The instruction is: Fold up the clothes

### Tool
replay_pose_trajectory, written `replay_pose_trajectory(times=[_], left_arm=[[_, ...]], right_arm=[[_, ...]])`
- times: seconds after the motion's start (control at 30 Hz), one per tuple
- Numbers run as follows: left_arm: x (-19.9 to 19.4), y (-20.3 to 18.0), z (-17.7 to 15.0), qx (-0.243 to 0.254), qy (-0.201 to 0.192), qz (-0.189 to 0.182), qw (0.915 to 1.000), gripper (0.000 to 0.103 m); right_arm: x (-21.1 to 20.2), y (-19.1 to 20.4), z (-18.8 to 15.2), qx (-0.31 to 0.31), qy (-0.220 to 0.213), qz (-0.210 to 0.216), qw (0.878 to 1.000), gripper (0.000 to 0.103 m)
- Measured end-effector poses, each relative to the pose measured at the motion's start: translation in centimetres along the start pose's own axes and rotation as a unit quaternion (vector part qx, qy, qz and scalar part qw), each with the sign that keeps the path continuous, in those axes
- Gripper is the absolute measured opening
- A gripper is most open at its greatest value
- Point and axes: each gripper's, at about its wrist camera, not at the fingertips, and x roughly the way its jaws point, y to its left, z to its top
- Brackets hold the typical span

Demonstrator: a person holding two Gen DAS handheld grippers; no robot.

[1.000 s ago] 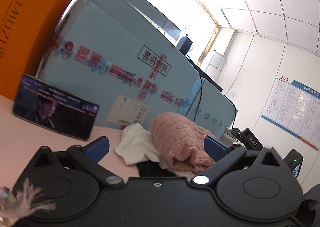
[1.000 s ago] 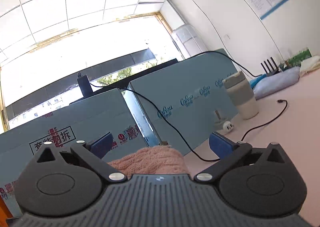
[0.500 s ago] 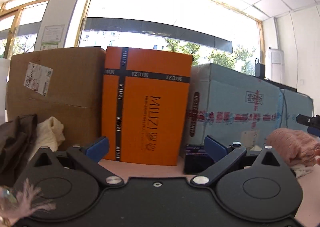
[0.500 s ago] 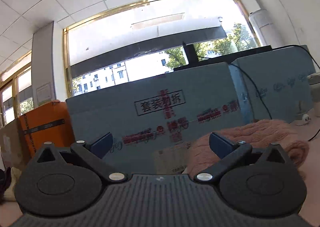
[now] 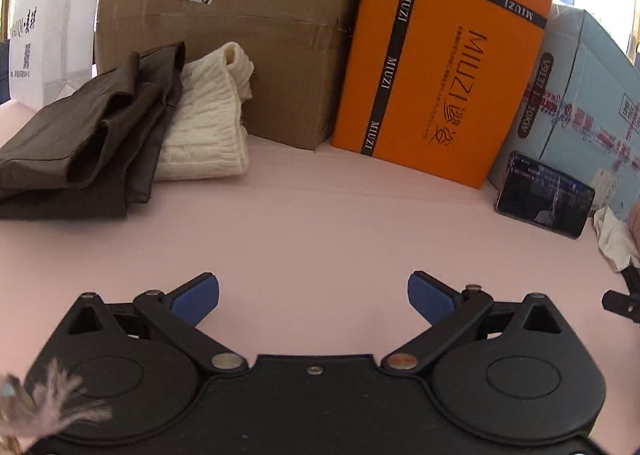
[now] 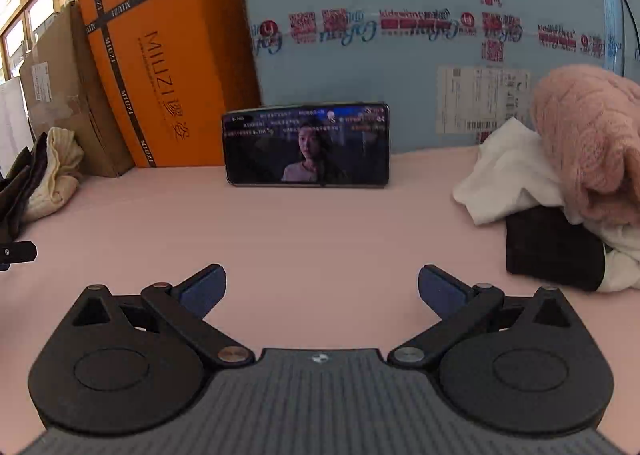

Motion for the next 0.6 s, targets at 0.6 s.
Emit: replay_pose_trajectory(times=[0.6], left_arm=[[0.9, -1.7, -0.8, 0.046, 0.019, 0.012, 0.9987, 0.103]], right_arm=[[1.2, -0.4, -0.4, -0.009, 0.038, -0.083, 0.996, 0.103]])
